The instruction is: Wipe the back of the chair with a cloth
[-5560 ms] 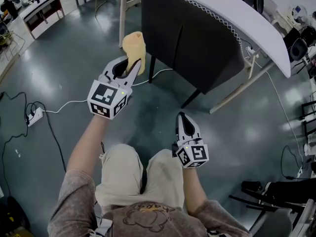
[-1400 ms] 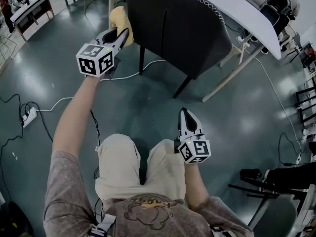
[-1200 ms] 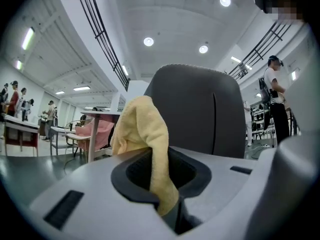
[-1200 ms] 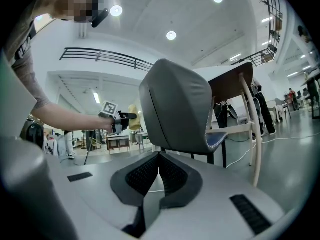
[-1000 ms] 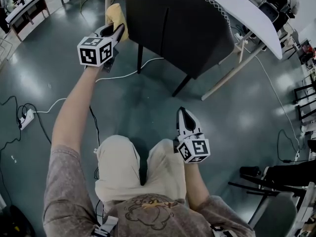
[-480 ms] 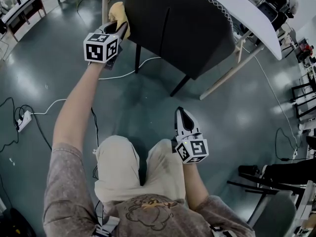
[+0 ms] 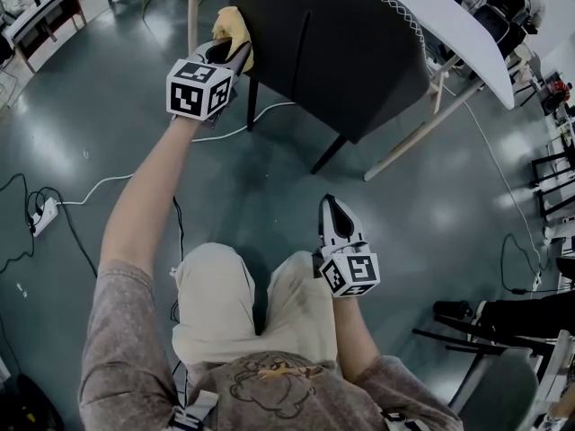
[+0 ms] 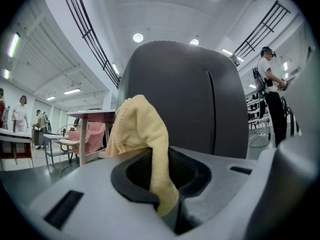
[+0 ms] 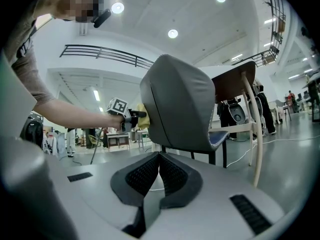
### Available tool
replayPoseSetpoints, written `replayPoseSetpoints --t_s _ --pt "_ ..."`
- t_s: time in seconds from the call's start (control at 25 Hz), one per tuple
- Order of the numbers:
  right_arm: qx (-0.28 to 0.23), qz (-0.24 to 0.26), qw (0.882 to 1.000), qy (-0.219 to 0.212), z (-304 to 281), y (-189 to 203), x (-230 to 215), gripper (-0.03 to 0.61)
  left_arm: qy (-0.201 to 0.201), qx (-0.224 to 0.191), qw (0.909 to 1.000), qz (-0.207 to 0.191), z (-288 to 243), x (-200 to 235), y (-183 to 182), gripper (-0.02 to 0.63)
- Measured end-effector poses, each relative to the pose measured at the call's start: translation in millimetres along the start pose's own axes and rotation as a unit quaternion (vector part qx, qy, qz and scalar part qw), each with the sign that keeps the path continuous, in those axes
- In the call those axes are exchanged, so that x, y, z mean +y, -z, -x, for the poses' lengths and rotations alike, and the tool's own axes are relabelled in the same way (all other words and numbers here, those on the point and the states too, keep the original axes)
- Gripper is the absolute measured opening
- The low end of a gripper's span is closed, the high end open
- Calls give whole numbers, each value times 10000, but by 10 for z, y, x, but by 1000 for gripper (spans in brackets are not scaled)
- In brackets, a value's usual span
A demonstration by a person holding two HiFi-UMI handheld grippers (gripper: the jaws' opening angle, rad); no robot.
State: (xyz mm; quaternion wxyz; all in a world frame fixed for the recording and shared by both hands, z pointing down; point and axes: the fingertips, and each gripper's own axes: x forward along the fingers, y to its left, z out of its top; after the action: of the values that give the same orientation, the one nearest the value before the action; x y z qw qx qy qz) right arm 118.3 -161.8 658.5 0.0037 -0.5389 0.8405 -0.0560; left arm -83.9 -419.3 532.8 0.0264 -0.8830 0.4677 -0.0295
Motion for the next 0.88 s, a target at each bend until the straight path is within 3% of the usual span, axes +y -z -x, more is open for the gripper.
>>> replayPoseSetpoints --t_s 0.88 --pt "-48 -98 9999 14 189 9 -110 26 750 -242 9955 -522 -35 -1184 -225 63"
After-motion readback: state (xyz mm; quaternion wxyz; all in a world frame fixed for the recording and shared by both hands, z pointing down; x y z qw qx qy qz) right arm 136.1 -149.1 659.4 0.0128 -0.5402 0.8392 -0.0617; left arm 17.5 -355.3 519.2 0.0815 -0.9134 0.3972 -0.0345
